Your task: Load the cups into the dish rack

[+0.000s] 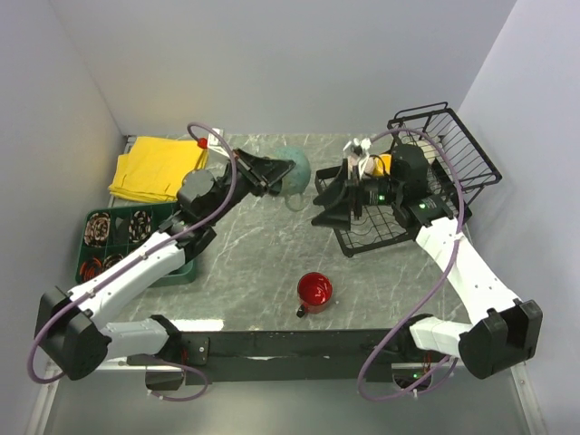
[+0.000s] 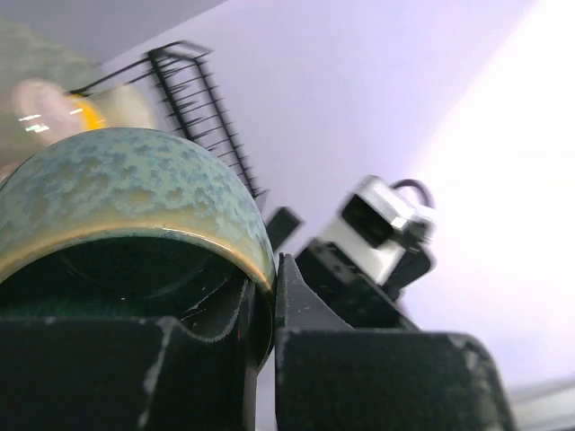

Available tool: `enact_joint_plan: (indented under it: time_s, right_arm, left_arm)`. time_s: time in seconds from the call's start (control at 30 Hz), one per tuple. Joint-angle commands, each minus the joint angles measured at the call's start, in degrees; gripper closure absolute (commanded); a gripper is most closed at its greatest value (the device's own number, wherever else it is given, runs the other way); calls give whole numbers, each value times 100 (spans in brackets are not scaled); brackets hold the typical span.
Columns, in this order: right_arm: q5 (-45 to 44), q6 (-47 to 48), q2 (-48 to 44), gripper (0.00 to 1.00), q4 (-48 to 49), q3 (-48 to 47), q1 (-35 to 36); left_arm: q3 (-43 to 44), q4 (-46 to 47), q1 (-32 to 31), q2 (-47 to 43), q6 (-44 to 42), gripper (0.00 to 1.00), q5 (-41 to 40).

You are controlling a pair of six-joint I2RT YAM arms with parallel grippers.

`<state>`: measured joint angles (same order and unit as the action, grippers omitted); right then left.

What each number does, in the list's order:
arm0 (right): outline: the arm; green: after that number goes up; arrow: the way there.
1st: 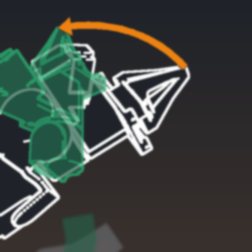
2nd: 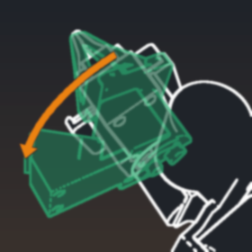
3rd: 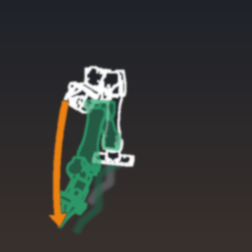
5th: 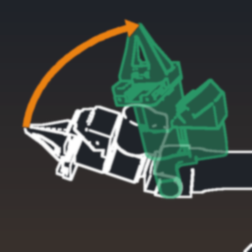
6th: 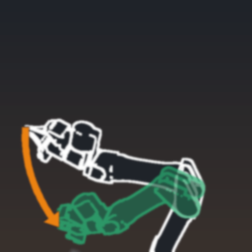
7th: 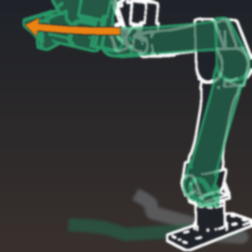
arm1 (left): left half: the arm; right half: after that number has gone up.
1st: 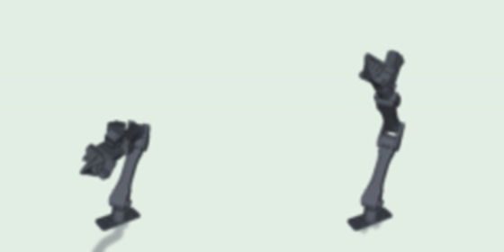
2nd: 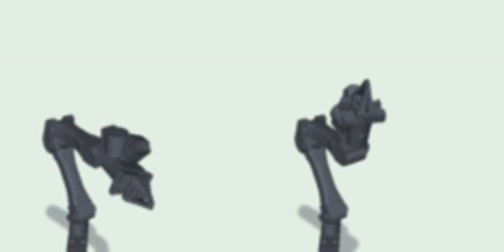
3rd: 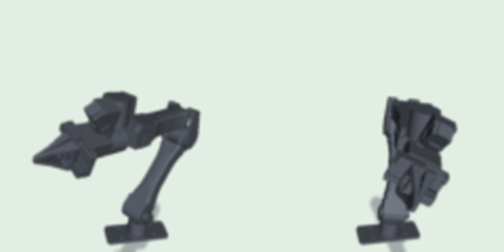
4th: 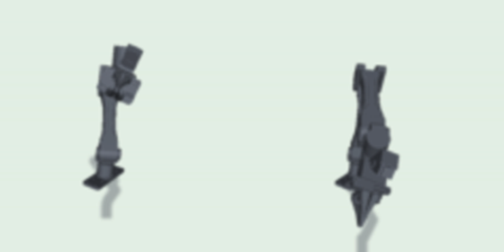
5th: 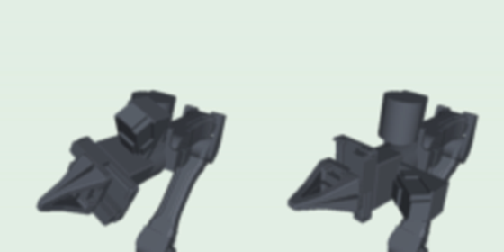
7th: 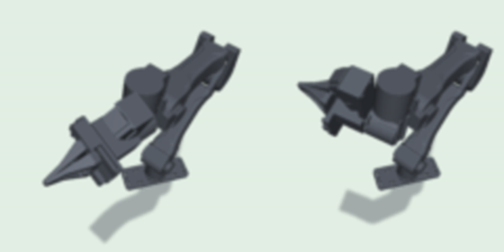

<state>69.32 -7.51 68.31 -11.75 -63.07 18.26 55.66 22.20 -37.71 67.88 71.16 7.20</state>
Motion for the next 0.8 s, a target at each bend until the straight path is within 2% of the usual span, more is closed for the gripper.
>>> enact_joint_plan:
  time_s: [0.0, 0.17, 0.4, 0.47, 0.5, 0.53, 0.6, 0.63, 0.7, 0.73, 0.77]
  right_arm:
    - [-366, -2815, -20, 3, 2202, 84, 63]
    - [-848, -4282, 129, 2, 2853, 190, 125]
    - [-938, -6024, 472, 2, 4065, 146, 204]
    - [-929, -6410, 639, 6, 4381, 67, 230]
    - [-938, -6499, 674, 9, 4461, 58, 265]
    - [-938, -6561, 735, 16, 4523, 66, 274]
    - [-947, -6719, 762, 26, 4672, 102, 301]
    - [-955, -6763, 780, 36, 4716, 163, 292]
    - [-964, -6904, 797, 42, 4813, 207, 310]
    - [-955, -6939, 798, 51, 4866, 259, 301]
    - [-964, -7009, 798, 54, 4936, 286, 301]
  left_arm:
    - [235, 2648, -8, -47, 811, 99, 80]
    - [252, 3465, -8, 129, 1163, 99, 18]
    - [375, 3941, -61, 436, 1392, 99, 71]
    - [384, 3942, -78, 472, 1401, 99, 62]
    - [393, 3950, -87, 489, 1392, 99, 45]
    - [402, 3942, -96, 498, 1375, 99, 44]
    - [437, 3950, -113, 542, 1357, 99, 36]
    - [454, 3942, -113, 560, 1340, 99, 44]
    - [498, 3941, -131, 595, 1322, 99, 53]
    - [507, 3950, -131, 621, 1322, 99, 62]
    - [516, 3994, -148, 674, 1339, 99, 62]
